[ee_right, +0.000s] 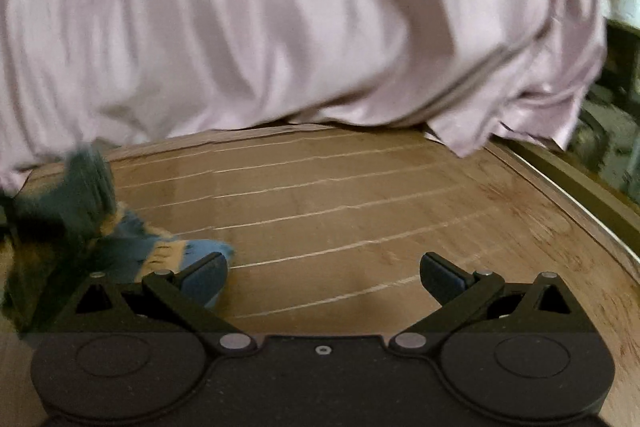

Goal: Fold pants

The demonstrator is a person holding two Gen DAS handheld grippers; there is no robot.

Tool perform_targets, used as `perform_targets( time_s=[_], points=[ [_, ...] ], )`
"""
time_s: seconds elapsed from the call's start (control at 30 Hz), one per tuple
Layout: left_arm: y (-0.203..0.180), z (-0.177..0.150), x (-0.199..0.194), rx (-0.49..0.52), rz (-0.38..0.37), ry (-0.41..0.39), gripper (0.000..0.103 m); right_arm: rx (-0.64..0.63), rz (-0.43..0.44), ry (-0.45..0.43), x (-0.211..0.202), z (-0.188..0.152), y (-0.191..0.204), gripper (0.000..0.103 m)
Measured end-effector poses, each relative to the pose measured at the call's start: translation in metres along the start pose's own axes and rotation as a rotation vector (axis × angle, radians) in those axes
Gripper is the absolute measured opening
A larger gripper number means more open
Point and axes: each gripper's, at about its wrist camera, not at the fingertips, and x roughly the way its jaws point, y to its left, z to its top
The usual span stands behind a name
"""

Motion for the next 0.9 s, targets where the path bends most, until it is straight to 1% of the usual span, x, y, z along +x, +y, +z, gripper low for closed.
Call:
perform_targets(
  time_s=[0.13, 0.2, 0.3, 0.33, 0.37, 0.4, 0.43, 0.47, 0.5, 0.57, 0.63, 0.7, 0.77, 0.83, 0.9],
  points=[
    [-0.043, -0.002, 0.035, 0.062, -0.083, 0.063, 0.019, 0.055, -0.018, 0.024, 0.006, -0.008, -0.014, 0.102],
    [-0.062, -0.007, 0.054, 0.108, -0.102, 0.092, 0.019, 0.08, -0.004, 0.043, 0.01, -0.01, -0.017, 0.102],
    [-0.073, -0.017, 0.073, 0.116, -0.128, 0.142, 0.026, 0.087, 0.011, 0.069, 0.014, -0.015, -0.017, 0.102],
    [-0.072, -0.019, 0.076, 0.096, -0.145, 0.15, 0.032, 0.083, 0.016, 0.072, 0.014, -0.016, -0.013, 0.102],
    [-0.069, -0.022, 0.073, 0.074, -0.152, 0.15, 0.041, 0.081, 0.022, 0.073, 0.014, -0.015, -0.012, 0.102],
    [-0.064, -0.024, 0.068, 0.048, -0.155, 0.137, 0.048, 0.082, 0.028, 0.073, 0.013, -0.015, -0.01, 0.102],
    [-0.059, -0.026, 0.06, 0.028, -0.156, 0.118, 0.058, 0.081, 0.037, 0.072, 0.013, -0.014, -0.007, 0.102],
    [-0.053, -0.029, 0.051, 0.009, -0.157, 0.096, 0.064, 0.081, 0.048, 0.072, 0.013, -0.014, -0.004, 0.102],
    [-0.046, -0.031, 0.043, -0.009, -0.156, 0.08, 0.065, 0.086, 0.063, 0.077, 0.014, -0.013, -0.001, 0.102],
    [-0.027, -0.037, 0.026, -0.056, -0.134, 0.056, 0.073, 0.097, 0.113, 0.093, 0.014, -0.014, 0.006, 0.102],
    [-0.005, -0.046, 0.014, -0.123, -0.076, 0.051, 0.08, 0.111, 0.17, 0.12, 0.015, -0.017, 0.016, 0.102],
    [0.016, -0.055, 0.009, -0.193, -0.018, 0.073, 0.081, 0.114, 0.218, 0.147, 0.017, -0.019, 0.03, 0.102],
    [0.039, -0.067, 0.008, -0.267, 0.05, 0.103, 0.082, 0.107, 0.234, 0.166, 0.019, -0.02, 0.044, 0.102],
    [0.059, -0.077, 0.011, -0.333, 0.118, 0.13, 0.082, 0.091, 0.233, 0.186, 0.024, -0.021, 0.059, 0.102],
    [0.076, -0.083, 0.017, -0.387, 0.149, 0.159, 0.082, 0.064, 0.201, 0.209, 0.03, -0.022, 0.069, 0.102]
  ],
)
